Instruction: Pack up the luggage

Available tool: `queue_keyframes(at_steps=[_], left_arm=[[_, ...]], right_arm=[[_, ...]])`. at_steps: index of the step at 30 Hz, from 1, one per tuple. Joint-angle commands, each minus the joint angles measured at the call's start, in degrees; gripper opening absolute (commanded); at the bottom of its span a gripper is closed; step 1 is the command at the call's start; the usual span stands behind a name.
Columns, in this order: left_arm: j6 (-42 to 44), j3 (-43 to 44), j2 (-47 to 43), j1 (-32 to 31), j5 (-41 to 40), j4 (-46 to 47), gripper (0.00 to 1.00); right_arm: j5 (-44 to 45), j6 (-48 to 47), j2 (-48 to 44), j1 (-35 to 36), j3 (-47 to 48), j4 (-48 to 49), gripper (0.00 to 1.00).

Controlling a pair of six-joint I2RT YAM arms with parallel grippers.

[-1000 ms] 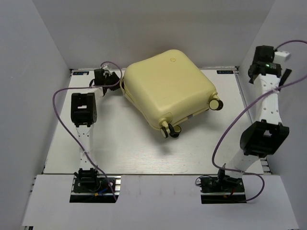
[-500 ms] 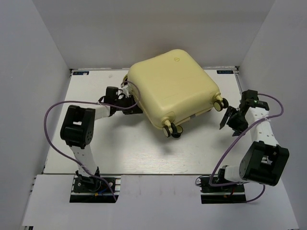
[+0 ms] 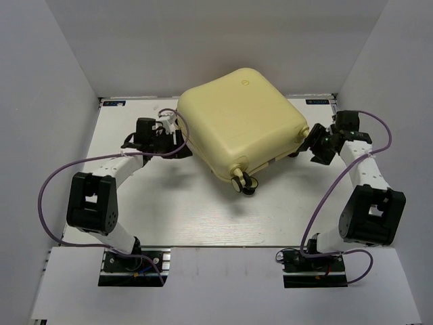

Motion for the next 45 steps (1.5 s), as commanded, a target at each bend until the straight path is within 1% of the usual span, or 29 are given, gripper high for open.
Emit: queue_keyframes(at_steps=[1,2,4,6,7,8,9,11,12,14,15,16,17,18,19,20,21,23,25,28,33,34,35,37,38,39,40,42,45], left_arm=[[3.9,3.25,-2.72,2.8,-9.16,-8.19,0.71],[3.72,5.78,-2.02,3.24,-9.7,-9.68,0.8],[3.81,7.64,-0.53,5.35,-11.36,-11.88,0.84],[2.85,12.99,1.06,6.58,-13.12,-13.91,1.0],[2.15,14.49,3.07,8.41,-14.26,-14.96,1.0],[1.88,20.51,5.96,9.13,-14.01,-16.45,0.99],[0.92,22.48,7.2,10.88,-12.44,-17.6,0.99],[-0.4,28.89,14.56,10.63,-11.99,-18.04,0.99],[-0.84,35.96,18.78,12.89,-11.81,-18.31,1.0],[-2.51,41.11,23.28,13.0,-14.26,-18.48,0.99],[-3.74,50.18,30.87,13.18,-14.36,-19.09,0.99],[-5.23,53.32,33.47,13.09,-14.19,-20.32,0.99],[-7.07,56.31,40.8,13.0,-12.44,-20.51,0.97],[-8.22,63.04,42.71,12.92,-12.08,-19.12,0.97],[-9.62,64.58,44.38,12.83,-11.9,-18.23,0.95],[-15.03,66.34,47.35,12.83,-11.99,-17.18,0.95],[-16.83,66.62,49.47,12.83,-11.64,-12.9,0.93],[-22.08,64.97,51.07,12.83,-9.97,-10.24,0.92],[-23.52,62.77,51.34,11.87,-6.64,-5.13,0.91],[-19.31,60.38,49.42,7.91,-3.55,-7.06,0.84],[-13.86,41.33,37.55,4.31,2.58,-6.27,0.73],[-13.16,38.7,35.97,3.95,4.87,-6.18,0.71],[-12.72,30.49,30.74,3.6,5.5,-5.66,0.71],[-10.27,25.16,27.19,1.85,5.42,-4.69,0.7],[-9.64,17.57,21.34,1.32,4.81,-4.6,0.7],[-8.51,15.32,19.45,0.1,3.93,-5.03,0.7],[-5.88,11.73,15.87,-1.05,-0.69,-5.73,0.7],[-4.9,7.67,9.79,-2.37,-6.5,-7.85,0.7],[-4.53,5.54,6.26,-2.38,-15.05,-12.76,0.7]], right_arm=[[8.19,3.62,0.89,-0.65,6.4,6.63,0.71],[7.16,3.97,2.29,-0.47,6.77,8.37,0.71],[3.29,6.51,5.63,-0.47,8.78,11.45,0.67],[1.18,7.22,11.25,-0.03,12.02,12.78,0.61],[0.39,7.66,12.57,0.14,13.7,15.48,0.58],[0.29,8.45,15.89,0.15,14.41,17.08,0.52],[0.2,8.8,16.88,0.84,15.9,22.4,0.5],[-0.76,8.72,19.6,1.29,17.4,25.34,0.46],[-1.2,8.89,21.01,1.64,18.71,26.83,0.44],[-2.87,8.02,22.25,2.6,19.16,33.41,0.43],[-3.83,7.5,23.3,2.87,20.82,34.22,0.43],[-4.62,6.62,24.35,3.65,21.61,33.97,0.41],[-5.15,5.31,24.88,3.92,24.15,31.62,0.41],[-5.16,4.42,26.19,4.19,24.87,30.72,0.41],[-5.16,3.98,26.73,4.62,25.48,29.85,0.41],[-5.25,3.1,27.26,4.98,26.1,29.05,0.41],[-5.16,1.88,28.48,5.33,28.63,26.17,0.41],[-6.21,0.03,30.86,5.68,31.28,22.13,0.41],[-7.43,-2.96,33.75,6.21,35.59,18.51,0.41],[-9.11,-8.84,35.44,7.7,37.97,17.09,0.41],[-8.67,-15.88,37.45,11.56,41.57,10.86,0.43],[-8.94,-16.93,37.72,12.01,41.92,9.2,0.44],[-9.63,-17.64,37.89,12.01,41.84,8.23,0.44],[-10.69,-18.7,37.9,13.24,41.14,8.04,0.44],[-10.52,-19.57,37.46,13.24,40.18,7.69,0.44],[-10.69,-19.75,37.37,13.94,40.08,7.43,0.44],[-11.13,-19.93,37.19,14.12,39.21,7.42,0.44],[-10.7,-20.46,36.49,14.82,38.06,7.6,0.44],[-9.12,-20.02,35.27,15.7,36.13,7.95,0.44]])
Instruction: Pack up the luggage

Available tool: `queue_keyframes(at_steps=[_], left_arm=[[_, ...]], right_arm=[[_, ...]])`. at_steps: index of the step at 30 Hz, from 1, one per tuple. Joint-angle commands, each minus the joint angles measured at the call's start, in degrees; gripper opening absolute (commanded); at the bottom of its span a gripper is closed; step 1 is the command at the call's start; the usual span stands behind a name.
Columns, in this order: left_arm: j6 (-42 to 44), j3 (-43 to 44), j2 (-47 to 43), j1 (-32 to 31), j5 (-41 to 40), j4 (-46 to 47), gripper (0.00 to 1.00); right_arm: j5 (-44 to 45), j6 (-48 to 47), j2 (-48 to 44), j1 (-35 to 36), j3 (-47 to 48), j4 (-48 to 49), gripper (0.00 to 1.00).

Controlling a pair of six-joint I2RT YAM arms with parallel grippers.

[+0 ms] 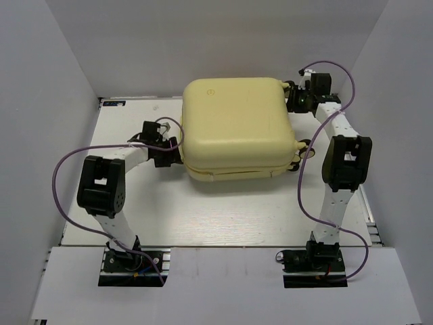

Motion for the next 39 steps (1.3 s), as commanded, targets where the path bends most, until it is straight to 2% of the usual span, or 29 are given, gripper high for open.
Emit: queue_keyframes(at_steps=[1,2,6,9,10,11,13,16,19,21,25,28,31,32,35,36,38,39], left_arm=[[0.51,0.09,-6.1,-3.85,0.94,-4.72,0.69],[-0.19,0.36,-6.28,-2.97,-1.16,-8.74,0.69],[-4.32,-0.52,-10.23,-0.33,-3.55,-9.83,0.7],[-6.52,-0.25,-11.99,1.69,-5.92,-11.41,0.7],[-7.05,0.62,-12.6,3.0,-6.36,-12.37,0.73],[-8.18,1.06,-13.04,3.45,-6.54,-12.82,0.77],[-10.03,2.03,-13.75,4.77,-6.98,-12.65,0.82],[-11.97,3.52,-14.1,5.74,-7.15,-12.12,0.89],[-13.2,4.84,-12.62,5.92,-6.36,-9.93,0.89],[-14.25,5.63,-11.12,5.92,-3.04,-7.03,0.89],[-15.67,7.39,-5.94,5.48,3.55,-3.16,0.89],[-16.28,8.09,-0.85,4.34,3.75,-1.04,0.88],[-15.58,9.67,2.85,2.41,2.26,-1.92,0.83],[-15.32,10.03,3.99,1.53,1.99,-2.27,0.8],[-14.61,10.64,6.98,0.03,0.49,-2.97,0.66],[-14.61,10.56,7.17,-0.67,0.58,-3.67,0.5],[-14.52,10.38,7.61,-1.02,-0.12,-4.2,0.29],[-14.7,9.51,7.52,-1.11,-0.64,-4.56,0.13]], right_arm=[[-8.99,0.61,-1.72,6.78,-4.35,-8.0,0.44],[-8.2,1.4,-1.99,6.7,-5.49,-6.96,0.44],[-6.53,2.02,-4.44,6.52,-7.09,-7.21,0.46],[-1.09,3.85,-5.76,6.08,-7.26,-7.65,0.5],[0.15,4.39,-6.47,6.08,-7.0,-7.83,0.51],[4.95,5.26,-7.26,5.82,-6.74,-8.18,0.51],[9.7,5.71,-8.84,5.64,-6.47,-8.35,0.6],[13.16,6.5,-10.77,5.29,-6.03,-9.06,0.66],[18.17,7.9,-14.28,4.42,-7.08,-9.41,0.73],[20.62,8.08,-16.31,3.89,-9.36,-9.06,0.76],[21.78,7.21,-21.76,3.18,-13.41,-9.66,0.79],[23.36,6.06,-26.68,3.36,-17.01,-12.47,0.79],[25.3,5.27,-33.79,3.62,-21.67,-15.89,0.79],[25.04,4.4,-37.98,3.8,-23.85,-16.7,0.79],[24.33,5.26,-42.94,4.76,-28.34,-20.48,0.76],[25.46,5.71,-44.95,4.94,-29.66,-21.53,0.76],[29.32,7.81,-46.81,5.2,-33.09,-24.59,0.69],[30.47,10.34,-48.03,5.2,-33.62,-25.22,0.65]])
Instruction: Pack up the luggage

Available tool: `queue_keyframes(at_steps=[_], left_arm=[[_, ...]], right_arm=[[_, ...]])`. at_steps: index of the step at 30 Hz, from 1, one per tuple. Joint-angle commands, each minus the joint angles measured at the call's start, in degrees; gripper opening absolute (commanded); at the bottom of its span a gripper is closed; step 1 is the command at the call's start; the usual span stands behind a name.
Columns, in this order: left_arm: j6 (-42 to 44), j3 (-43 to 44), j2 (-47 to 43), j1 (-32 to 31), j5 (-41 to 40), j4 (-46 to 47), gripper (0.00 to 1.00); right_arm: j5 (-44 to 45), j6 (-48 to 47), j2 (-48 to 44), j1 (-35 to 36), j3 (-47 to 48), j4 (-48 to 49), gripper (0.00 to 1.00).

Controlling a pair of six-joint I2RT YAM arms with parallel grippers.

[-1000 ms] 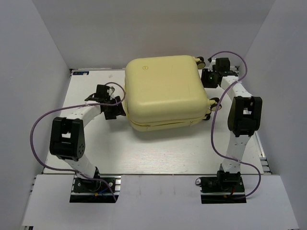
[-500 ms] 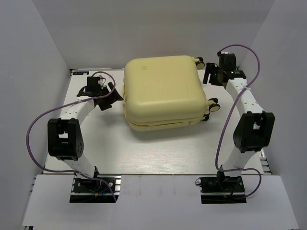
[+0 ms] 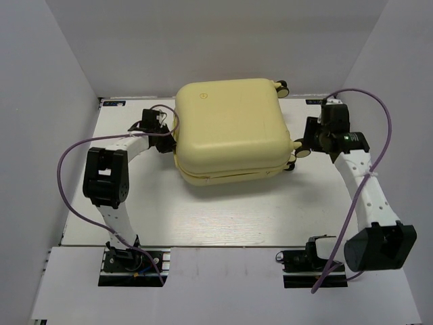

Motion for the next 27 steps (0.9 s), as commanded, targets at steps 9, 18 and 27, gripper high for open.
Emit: queue_keyframes(at_steps=[9,18,27], left_arm=[[0.04,-6.09,-1.17,-2.14,-3.25,-3.87,0.0],[1.26,-7.4,-2.05,-2.14,-2.63,-4.13,0.0],[1.53,-7.06,-2.14,-2.05,-2.37,-4.22,0.0]], right_arm=[[-9.77,-0.21,-5.28,1.34,-12.76,-4.1,0.38],[-11.61,-1.53,2.72,4.06,-10.23,19.61,0.26],[-13.37,-4.95,8.71,6.26,-3.46,22.98,0.22]])
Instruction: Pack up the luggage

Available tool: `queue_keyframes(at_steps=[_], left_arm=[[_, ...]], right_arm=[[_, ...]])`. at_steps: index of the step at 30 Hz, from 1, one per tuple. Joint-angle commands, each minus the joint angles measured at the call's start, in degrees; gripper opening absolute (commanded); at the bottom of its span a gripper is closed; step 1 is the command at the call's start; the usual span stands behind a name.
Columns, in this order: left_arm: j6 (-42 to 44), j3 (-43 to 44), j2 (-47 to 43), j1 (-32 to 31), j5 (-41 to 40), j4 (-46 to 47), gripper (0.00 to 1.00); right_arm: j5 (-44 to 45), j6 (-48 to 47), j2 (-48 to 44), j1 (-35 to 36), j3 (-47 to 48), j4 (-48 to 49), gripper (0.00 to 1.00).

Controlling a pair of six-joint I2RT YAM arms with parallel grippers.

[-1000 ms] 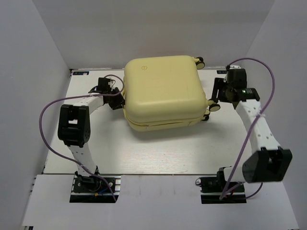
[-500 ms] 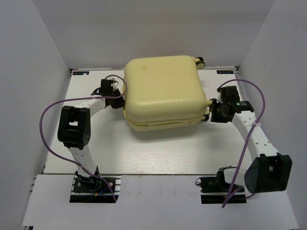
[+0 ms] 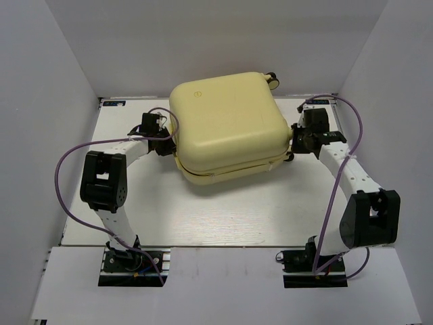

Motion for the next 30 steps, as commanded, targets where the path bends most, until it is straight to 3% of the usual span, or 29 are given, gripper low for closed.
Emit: queue_keyframes(at_steps=[1,3,6,12,15,18,30], left_arm=[[0.94,-1.55,1.25,-1.09,1.46,-6.91,0.0],[0.77,-0.67,1.69,-1.01,1.55,-7.52,0.0],[0.77,-0.31,2.39,-0.92,2.16,-7.7,0.0],[0.15,-0.14,2.83,-0.83,2.51,-8.14,0.0],[0.15,-0.75,2.39,-0.83,2.16,-8.05,0.0],[0.24,-1.1,1.87,-0.74,1.37,-8.31,0.0],[1.64,-3.65,-0.77,-0.39,0.23,-8.05,0.0]], right_arm=[[-4.85,-2.27,-0.01,3.29,4.57,10.13,0.22],[-4.93,-3.49,-0.45,3.38,4.05,10.12,0.24],[-7.39,-4.9,-2.64,3.73,1.25,7.5,0.35],[-11.69,-10.08,-17.12,7.32,-8.33,1.87,0.51],[-17.48,-13.32,-18.91,10.57,-12.38,0.72,0.55],[-17.86,-15.8,-17.42,13.64,-14.58,0.46,0.58],[-5.91,-13.35,-14.52,15.68,-25.13,20.13,0.6]])
